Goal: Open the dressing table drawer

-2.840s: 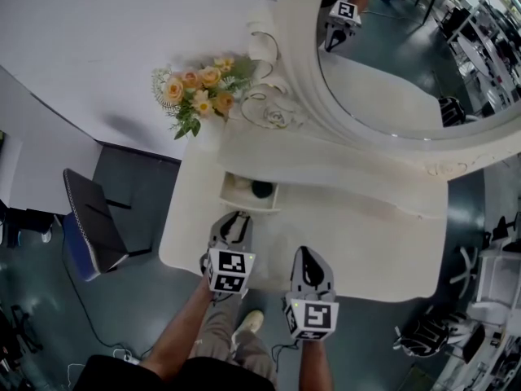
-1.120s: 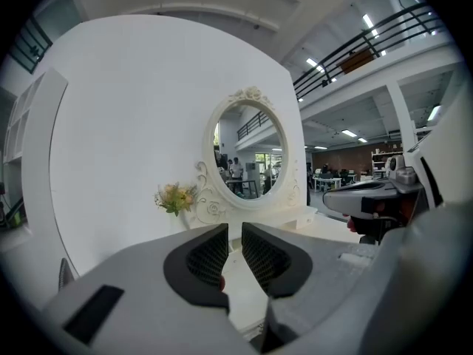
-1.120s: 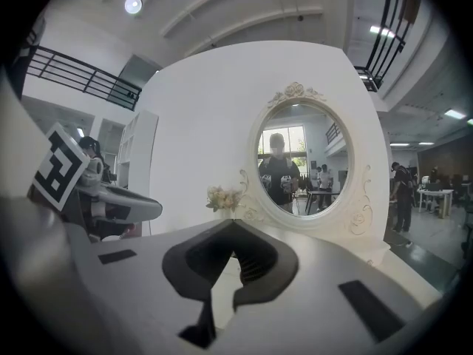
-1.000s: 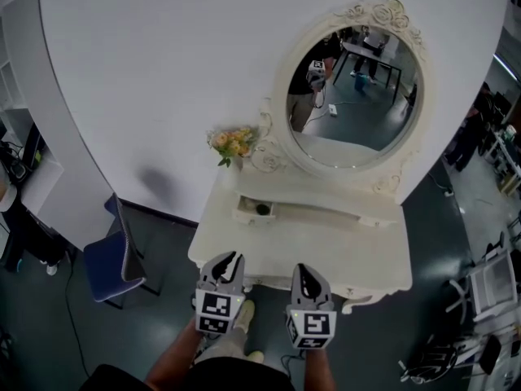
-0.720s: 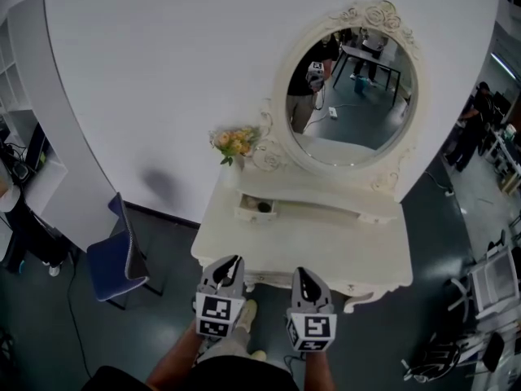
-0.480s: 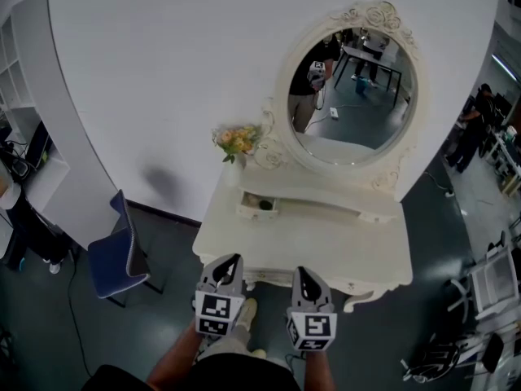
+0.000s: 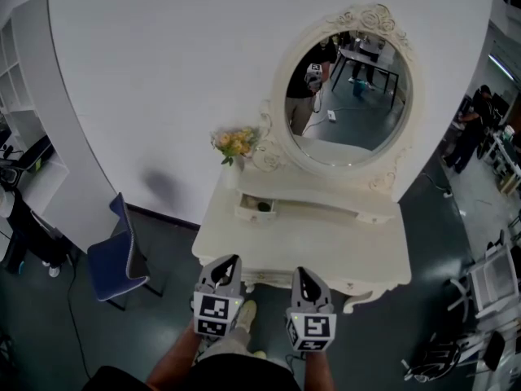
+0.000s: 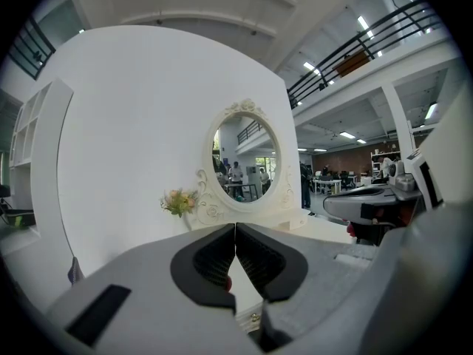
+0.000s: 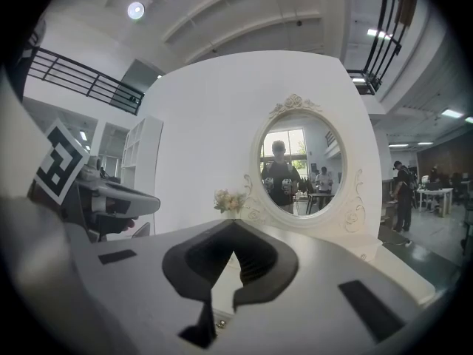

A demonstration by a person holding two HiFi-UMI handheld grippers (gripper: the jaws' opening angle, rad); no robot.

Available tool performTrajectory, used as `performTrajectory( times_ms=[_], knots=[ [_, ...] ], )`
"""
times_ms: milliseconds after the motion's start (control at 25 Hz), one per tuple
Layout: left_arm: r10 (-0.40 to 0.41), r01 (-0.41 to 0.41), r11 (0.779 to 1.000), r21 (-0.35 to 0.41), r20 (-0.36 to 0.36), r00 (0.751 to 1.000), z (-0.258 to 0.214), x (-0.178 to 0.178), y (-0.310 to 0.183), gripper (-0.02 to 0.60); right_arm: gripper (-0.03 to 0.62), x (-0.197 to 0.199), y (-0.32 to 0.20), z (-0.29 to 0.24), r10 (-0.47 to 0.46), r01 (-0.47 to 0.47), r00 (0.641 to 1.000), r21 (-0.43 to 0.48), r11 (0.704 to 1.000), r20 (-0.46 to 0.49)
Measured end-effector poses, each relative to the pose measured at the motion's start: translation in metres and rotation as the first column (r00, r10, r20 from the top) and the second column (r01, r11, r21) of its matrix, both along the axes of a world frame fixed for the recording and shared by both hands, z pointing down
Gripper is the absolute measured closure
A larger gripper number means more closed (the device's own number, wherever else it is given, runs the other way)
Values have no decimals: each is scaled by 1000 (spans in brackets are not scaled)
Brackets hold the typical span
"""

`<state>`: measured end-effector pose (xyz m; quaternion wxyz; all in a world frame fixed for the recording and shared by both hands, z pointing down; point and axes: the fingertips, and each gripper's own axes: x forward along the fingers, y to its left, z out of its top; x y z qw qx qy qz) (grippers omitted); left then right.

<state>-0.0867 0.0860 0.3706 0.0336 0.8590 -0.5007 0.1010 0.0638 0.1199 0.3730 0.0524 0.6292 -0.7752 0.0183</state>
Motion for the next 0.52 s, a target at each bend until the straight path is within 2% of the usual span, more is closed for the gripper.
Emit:
performTrajectory(
  times_ms=[520],
  knots=[
    [8,-8,1000,-4,-1,1000,0,4,0,577,595,4,0,4,4,-4,1000,-5,1000,3]
  ],
)
